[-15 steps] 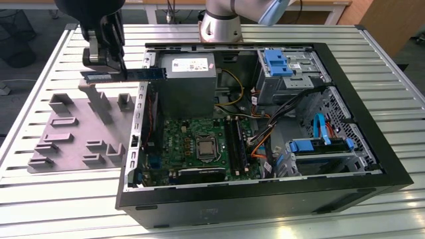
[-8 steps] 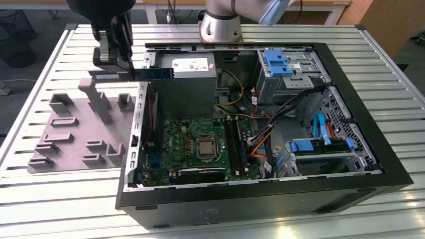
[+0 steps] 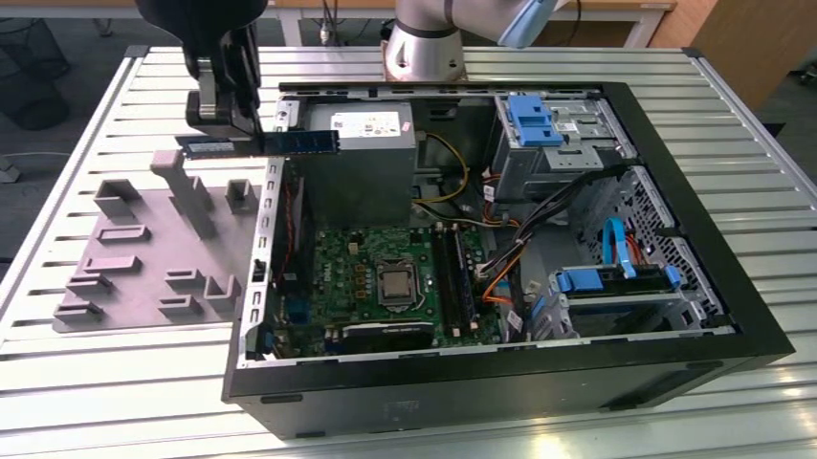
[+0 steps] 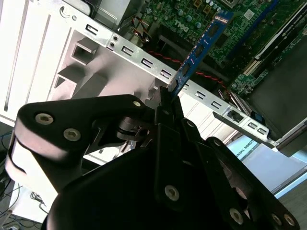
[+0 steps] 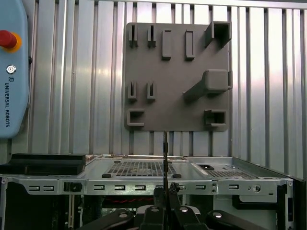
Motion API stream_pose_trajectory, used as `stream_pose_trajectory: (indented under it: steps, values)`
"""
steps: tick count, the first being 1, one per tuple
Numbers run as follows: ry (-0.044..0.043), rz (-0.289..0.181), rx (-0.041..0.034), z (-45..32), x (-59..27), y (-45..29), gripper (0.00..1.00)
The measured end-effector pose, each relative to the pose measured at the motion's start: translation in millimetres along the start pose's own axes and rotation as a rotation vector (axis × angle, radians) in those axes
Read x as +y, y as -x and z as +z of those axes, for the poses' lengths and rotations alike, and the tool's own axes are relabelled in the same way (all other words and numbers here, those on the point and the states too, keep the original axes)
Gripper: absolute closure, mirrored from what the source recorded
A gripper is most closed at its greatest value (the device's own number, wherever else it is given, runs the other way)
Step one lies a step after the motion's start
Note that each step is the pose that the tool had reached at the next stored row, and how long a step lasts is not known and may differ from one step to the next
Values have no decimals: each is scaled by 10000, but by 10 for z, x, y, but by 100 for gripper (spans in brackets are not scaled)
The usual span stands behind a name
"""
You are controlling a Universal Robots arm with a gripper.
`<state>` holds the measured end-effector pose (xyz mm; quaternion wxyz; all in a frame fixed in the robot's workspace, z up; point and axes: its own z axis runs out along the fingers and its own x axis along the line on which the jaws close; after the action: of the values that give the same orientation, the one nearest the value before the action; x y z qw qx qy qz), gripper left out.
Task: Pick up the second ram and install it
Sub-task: 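Pick up the second ram and move it above second insertion slot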
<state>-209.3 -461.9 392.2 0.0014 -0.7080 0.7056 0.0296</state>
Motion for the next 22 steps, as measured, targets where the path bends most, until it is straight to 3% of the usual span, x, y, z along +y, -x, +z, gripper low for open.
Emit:
stream_pose_trajectory:
  steps: [10, 22]
  values:
    - [0, 0, 0, -1, -42, 0, 86]
    - [0, 2, 0, -11, -289, -1, 86]
